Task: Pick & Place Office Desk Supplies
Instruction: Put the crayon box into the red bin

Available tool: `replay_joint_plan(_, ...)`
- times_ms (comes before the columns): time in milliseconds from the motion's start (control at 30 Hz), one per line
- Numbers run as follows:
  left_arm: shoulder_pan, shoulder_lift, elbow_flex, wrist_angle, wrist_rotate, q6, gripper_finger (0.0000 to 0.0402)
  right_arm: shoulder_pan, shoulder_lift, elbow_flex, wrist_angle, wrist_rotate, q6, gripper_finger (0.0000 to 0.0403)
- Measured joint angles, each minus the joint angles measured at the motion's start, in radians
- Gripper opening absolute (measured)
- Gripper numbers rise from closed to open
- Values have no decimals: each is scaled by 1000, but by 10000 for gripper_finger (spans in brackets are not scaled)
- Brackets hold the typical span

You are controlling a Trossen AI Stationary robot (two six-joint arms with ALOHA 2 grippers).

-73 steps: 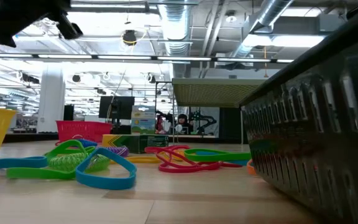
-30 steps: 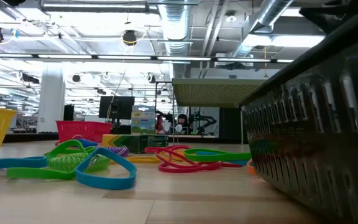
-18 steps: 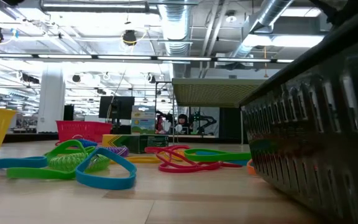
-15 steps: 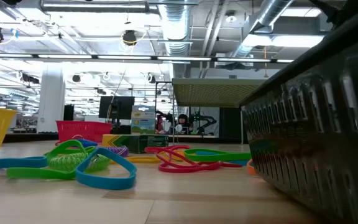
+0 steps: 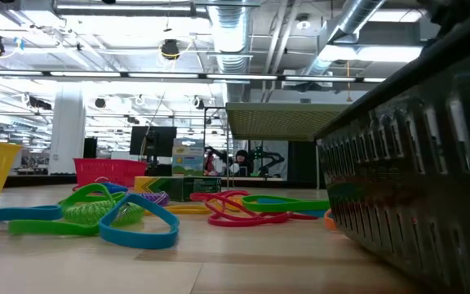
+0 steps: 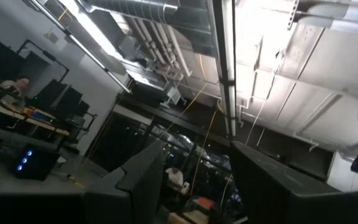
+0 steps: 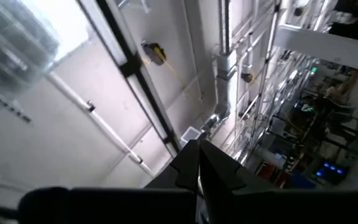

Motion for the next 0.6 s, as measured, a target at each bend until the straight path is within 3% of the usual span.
replay_joint_plan(200,0,-14,0,-3,6,0,181,-12,229,115,172,-297,-110,10)
replay_joint_plan(333,0,-36,0,-1,36,8,181,-13,402,247,155,-324,-126,10)
replay_joint_plan(433,0,-52,0,-2,41,11,181,-34,496,373,20,-301,-127,15)
replay_joint_plan(600,0,-82,9,-9,25,99,181,-82,563,633,-452,-281,-127,67)
